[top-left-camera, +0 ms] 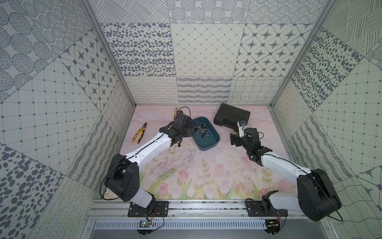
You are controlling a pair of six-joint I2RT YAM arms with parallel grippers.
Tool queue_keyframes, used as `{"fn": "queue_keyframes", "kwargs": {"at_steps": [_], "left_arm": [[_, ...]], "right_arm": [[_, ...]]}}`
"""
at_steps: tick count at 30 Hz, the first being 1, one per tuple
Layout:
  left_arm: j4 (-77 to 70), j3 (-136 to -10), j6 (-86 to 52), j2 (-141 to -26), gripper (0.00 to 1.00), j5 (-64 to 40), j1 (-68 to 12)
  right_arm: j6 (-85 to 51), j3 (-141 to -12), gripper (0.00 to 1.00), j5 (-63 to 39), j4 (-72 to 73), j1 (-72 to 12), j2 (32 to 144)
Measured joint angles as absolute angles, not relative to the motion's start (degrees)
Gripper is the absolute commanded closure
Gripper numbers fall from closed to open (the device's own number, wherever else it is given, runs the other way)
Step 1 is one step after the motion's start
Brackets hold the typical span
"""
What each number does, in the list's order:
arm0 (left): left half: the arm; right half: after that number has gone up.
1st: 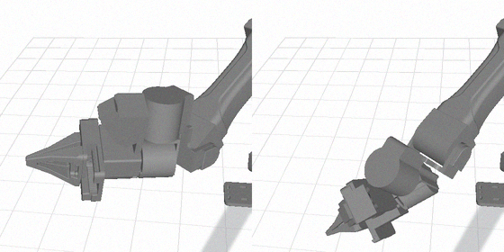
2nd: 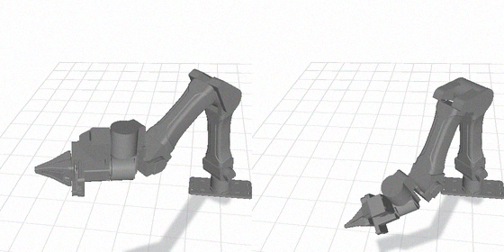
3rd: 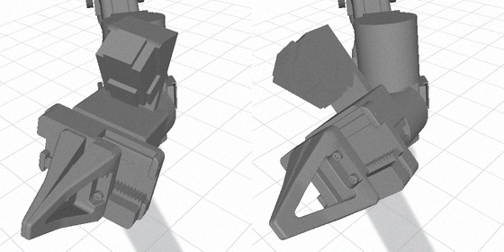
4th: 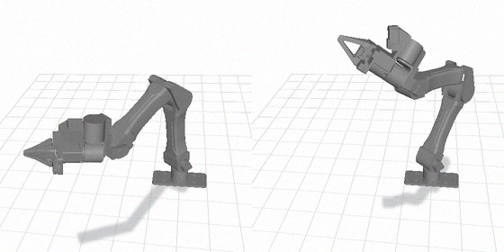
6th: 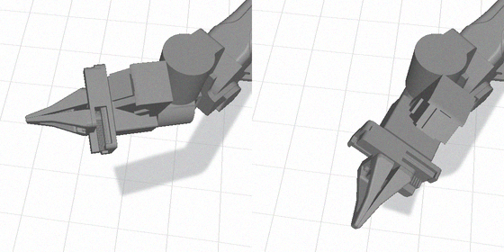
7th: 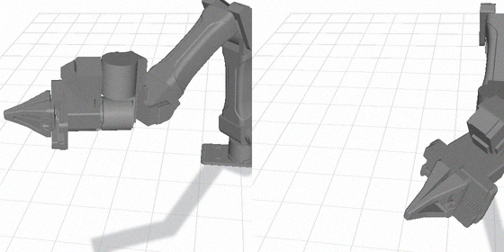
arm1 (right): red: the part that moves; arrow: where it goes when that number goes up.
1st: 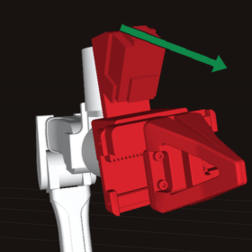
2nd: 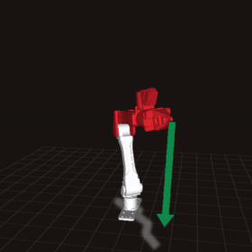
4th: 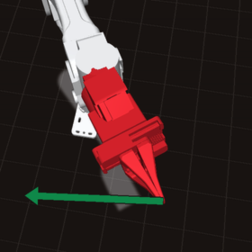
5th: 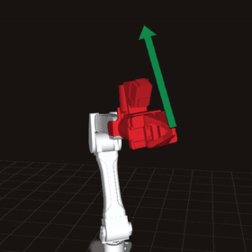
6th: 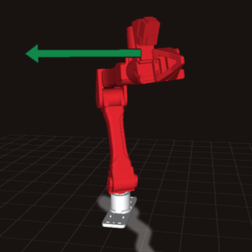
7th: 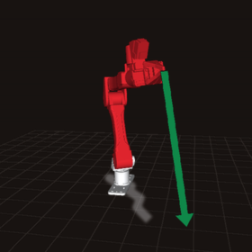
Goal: Take out the wing nut from the storage box
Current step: Move the storage box to the center of the board.
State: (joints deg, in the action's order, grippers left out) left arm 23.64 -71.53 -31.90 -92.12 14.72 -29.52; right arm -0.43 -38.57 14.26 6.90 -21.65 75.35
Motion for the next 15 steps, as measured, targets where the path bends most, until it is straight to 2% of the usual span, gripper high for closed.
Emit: {"fn": "queue_keyframes", "kwargs": {"at_steps": [7, 15], "left_arm": [[31.2, -78.4, -39.4, -102.8, 0.33, 16.7, -33.5], [34.5, -81.8, -43.9, -108.6, 0.49, 17.9, -34.5]], "right_arm": [[-0.6, -38.7, 0.03, 15.4, 3.1, -21.8, 75.1], [-0.8, -38.7, 0.03, 15.2, 2.4, -21.8, 74.8]]}}
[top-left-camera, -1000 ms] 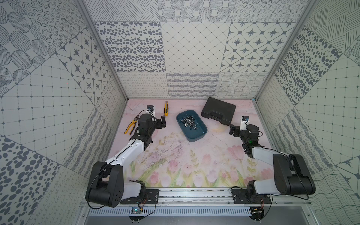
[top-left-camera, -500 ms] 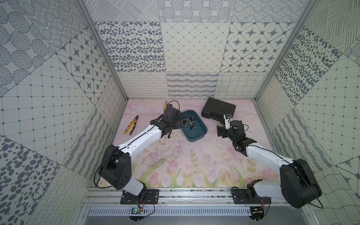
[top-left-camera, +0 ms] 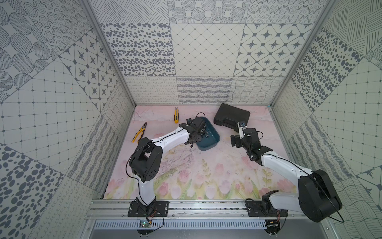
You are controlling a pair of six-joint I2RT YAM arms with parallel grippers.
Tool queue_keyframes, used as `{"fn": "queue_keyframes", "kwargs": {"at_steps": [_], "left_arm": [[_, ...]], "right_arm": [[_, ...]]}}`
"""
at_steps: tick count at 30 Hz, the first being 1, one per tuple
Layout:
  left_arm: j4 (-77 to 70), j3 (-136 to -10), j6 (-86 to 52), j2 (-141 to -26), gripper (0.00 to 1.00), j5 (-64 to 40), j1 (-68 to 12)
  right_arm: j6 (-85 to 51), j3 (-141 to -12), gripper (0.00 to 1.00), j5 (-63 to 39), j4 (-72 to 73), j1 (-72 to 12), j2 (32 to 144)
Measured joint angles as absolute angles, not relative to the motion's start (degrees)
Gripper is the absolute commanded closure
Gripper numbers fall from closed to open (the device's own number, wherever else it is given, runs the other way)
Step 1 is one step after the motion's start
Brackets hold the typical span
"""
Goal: Take out the wing nut from the storage box
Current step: Move the storage box to the center of the board.
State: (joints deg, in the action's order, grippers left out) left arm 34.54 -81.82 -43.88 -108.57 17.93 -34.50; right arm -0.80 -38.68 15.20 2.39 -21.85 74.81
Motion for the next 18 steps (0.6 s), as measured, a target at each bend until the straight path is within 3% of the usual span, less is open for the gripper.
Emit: {"fn": "queue_keyframes", "kwargs": {"at_steps": [4, 15, 18], "left_arm": [[35.4, -82.6, -45.1, -110.1, 0.53, 18.4, -34.5], [35.4, -83.2, -46.9, -110.9, 0.78, 18.7, -34.5], [35.5, -82.9, -46.7, -110.6, 0.81, 18.7, -34.4]], "right_arm": [[-0.8, -38.7, 0.03, 15.0, 2.4, -21.8, 74.8], [-0.9, -38.7, 0.03, 14.2, 2.3, -21.9, 74.6], [-1.0, -38.7, 0.03, 13.8, 2.3, -21.9, 74.6]]}}
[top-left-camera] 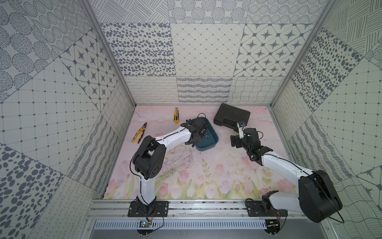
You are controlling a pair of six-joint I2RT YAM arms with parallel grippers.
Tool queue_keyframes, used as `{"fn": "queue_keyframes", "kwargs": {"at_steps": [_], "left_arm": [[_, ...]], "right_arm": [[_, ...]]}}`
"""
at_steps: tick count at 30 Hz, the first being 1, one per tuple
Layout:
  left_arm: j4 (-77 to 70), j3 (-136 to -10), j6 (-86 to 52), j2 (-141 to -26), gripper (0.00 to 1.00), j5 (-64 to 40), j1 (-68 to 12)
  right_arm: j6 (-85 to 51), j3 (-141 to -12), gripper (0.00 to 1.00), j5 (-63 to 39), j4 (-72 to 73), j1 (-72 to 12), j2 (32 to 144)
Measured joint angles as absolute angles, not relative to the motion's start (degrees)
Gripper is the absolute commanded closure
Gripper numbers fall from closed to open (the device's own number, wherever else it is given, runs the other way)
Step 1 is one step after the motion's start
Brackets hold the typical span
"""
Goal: Take out the wing nut from the storage box
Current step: Move the storage box to the center of the board.
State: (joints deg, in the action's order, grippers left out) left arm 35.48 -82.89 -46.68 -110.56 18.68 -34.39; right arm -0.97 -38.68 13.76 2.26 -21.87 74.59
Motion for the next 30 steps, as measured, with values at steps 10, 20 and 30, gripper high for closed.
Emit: {"fn": "queue_keyframes", "kwargs": {"at_steps": [10, 20, 30], "left_arm": [[35.5, -77.9, -45.4, -105.9, 0.92, 18.5, -31.7], [35.9, -71.2, -41.0, -99.1, 0.87, 16.8, -27.1], [37.9, -69.2, -37.6, -95.1, 0.69, 16.2, -24.9]], "right_arm": [[-1.5, -38.7, 0.03, 12.7, 1.8, -22.3, 74.6], [-2.1, -39.7, 0.03, 11.8, 0.4, -23.6, 76.0], [-2.2, -40.1, 0.03, 10.8, -1.4, -23.8, 75.6]]}}
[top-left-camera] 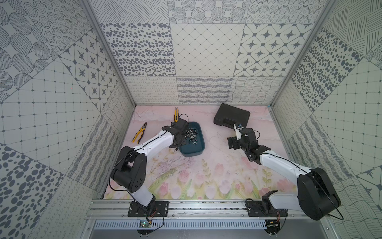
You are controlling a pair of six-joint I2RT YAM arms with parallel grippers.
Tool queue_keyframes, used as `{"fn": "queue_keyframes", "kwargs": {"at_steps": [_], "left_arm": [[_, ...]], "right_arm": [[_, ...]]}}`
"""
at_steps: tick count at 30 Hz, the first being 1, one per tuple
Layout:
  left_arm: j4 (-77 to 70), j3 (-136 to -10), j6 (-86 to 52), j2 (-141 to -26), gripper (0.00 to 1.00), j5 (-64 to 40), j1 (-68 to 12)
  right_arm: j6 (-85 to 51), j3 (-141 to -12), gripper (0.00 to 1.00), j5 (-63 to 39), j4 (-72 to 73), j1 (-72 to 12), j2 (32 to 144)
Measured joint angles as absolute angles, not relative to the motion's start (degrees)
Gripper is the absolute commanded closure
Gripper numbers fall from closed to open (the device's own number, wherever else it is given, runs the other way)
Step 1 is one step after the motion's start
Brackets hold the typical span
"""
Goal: Take out the wing nut from the storage box
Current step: Move the storage box to the center of the board, then pick up the wing nut from the storage box.
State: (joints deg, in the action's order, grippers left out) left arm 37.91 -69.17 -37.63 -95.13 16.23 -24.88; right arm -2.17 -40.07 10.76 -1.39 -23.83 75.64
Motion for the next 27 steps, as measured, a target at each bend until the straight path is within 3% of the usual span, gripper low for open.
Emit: {"fn": "queue_keyframes", "kwargs": {"at_steps": [9, 27], "left_arm": [[40.6, -77.0, -34.0, -95.0, 0.69, 15.0, -25.4], [45.4, -96.0, -29.3, -116.4, 0.67, 12.9, -25.3]], "right_arm": [[-3.2, -42.4, 0.03, 9.9, -4.1, -23.8, 72.9], [-6.2, -42.4, 0.03, 6.8, -5.8, -23.8, 72.7]]}}
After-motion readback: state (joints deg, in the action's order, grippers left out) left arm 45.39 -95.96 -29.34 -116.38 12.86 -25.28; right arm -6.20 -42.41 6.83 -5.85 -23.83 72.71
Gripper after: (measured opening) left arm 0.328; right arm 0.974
